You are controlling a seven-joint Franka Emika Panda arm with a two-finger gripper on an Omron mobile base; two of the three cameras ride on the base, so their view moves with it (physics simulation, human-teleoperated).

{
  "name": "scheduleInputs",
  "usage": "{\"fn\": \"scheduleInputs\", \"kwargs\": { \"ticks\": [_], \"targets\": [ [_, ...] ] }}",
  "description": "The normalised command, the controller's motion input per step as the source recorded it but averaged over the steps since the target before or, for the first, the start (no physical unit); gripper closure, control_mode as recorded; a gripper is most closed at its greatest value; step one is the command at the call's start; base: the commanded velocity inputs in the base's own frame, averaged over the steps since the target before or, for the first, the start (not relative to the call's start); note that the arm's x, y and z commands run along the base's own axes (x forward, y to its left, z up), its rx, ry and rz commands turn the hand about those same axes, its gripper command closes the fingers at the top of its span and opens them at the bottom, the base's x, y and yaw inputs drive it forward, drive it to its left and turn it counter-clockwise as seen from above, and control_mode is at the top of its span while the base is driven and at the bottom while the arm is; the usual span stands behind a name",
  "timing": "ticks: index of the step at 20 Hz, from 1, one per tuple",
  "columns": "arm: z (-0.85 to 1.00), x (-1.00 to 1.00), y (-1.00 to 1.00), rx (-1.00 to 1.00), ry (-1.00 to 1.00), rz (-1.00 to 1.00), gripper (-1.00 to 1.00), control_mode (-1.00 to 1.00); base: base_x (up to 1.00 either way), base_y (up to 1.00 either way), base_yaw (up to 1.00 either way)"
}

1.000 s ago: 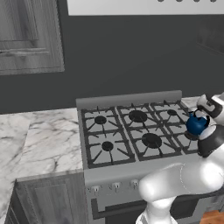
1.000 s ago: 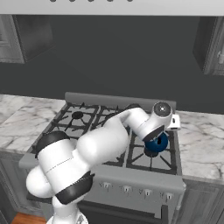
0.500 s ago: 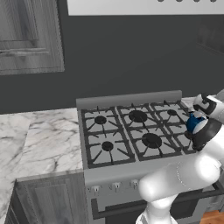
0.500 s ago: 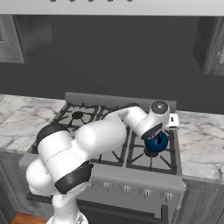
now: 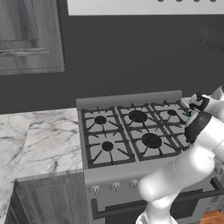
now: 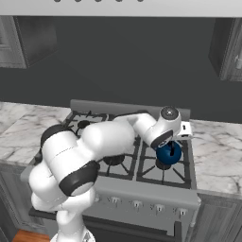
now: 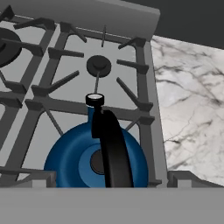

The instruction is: The kettle is done boiling. Turn off the stove, then wait for 300 timesteps before moving the kettle to the dining table.

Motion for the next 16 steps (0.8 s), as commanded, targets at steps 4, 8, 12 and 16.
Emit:
{"fn": "scheduleInputs", "kwargs": {
  "ticks": [4,8,12,16],
  "targets": [
    [-0.06,0.00,0.00,0.00,0.01,0.00,1.00,-1.00,0.00,0.00,0.00],
    [-0.09,0.00,0.00,0.00,0.00,0.00,1.00,-1.00,0.00,0.00,0.00],
    [-0.04,0.00,0.00,0.00,0.00,0.00,1.00,-1.00,0.00,0.00,0.00],
    [-0.01,0.00,0.00,0.00,0.00,0.00,1.00,-1.00,0.00,0.00,0.00]
  ]
}}
